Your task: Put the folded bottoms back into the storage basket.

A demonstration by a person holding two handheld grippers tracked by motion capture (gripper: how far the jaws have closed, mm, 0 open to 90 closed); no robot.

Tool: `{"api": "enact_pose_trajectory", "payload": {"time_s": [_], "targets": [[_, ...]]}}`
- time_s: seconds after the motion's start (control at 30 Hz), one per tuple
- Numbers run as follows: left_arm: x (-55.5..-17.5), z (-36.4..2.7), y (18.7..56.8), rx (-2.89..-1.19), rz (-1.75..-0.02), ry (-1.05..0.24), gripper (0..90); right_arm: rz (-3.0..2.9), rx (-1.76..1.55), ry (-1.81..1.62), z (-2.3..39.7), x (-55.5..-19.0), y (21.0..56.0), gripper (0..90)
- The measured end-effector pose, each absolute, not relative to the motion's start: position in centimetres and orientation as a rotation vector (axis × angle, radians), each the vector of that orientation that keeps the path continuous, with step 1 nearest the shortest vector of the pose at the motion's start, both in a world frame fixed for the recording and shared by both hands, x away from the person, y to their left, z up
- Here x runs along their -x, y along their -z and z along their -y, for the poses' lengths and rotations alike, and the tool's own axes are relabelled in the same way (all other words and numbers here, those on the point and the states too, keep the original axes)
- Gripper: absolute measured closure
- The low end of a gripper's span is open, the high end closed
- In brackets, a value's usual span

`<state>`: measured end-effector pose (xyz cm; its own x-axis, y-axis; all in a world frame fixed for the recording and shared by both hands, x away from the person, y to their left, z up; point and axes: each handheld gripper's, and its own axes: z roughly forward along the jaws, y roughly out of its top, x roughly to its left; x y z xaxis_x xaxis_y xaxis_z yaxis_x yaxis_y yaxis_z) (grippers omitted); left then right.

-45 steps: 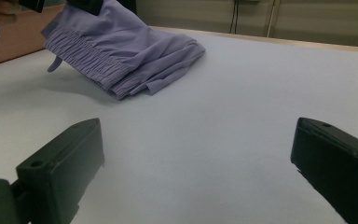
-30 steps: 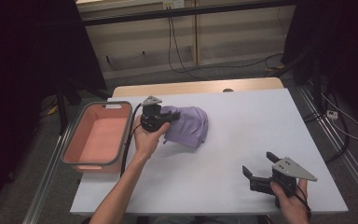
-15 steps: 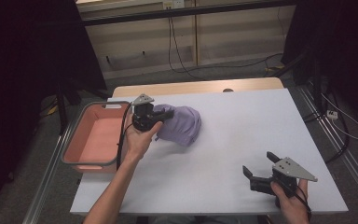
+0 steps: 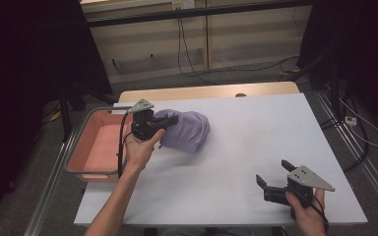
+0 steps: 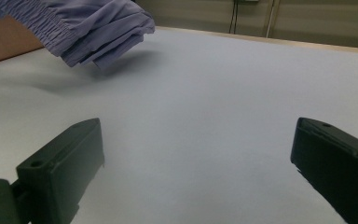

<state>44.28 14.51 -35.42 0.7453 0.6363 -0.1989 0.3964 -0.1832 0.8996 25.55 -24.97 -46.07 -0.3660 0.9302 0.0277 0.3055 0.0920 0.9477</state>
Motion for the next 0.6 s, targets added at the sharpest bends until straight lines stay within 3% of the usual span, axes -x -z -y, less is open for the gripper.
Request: {"api": "enact_pose_trajectory", "payload": {"time_s": [0.6], "targets": [[-43.4,-16.3,33.4,-1.77,-0.779,-0.303,86.0,-1.751,-1.218,-1.29,25.0,-25.5,46.1,2.5]]}}
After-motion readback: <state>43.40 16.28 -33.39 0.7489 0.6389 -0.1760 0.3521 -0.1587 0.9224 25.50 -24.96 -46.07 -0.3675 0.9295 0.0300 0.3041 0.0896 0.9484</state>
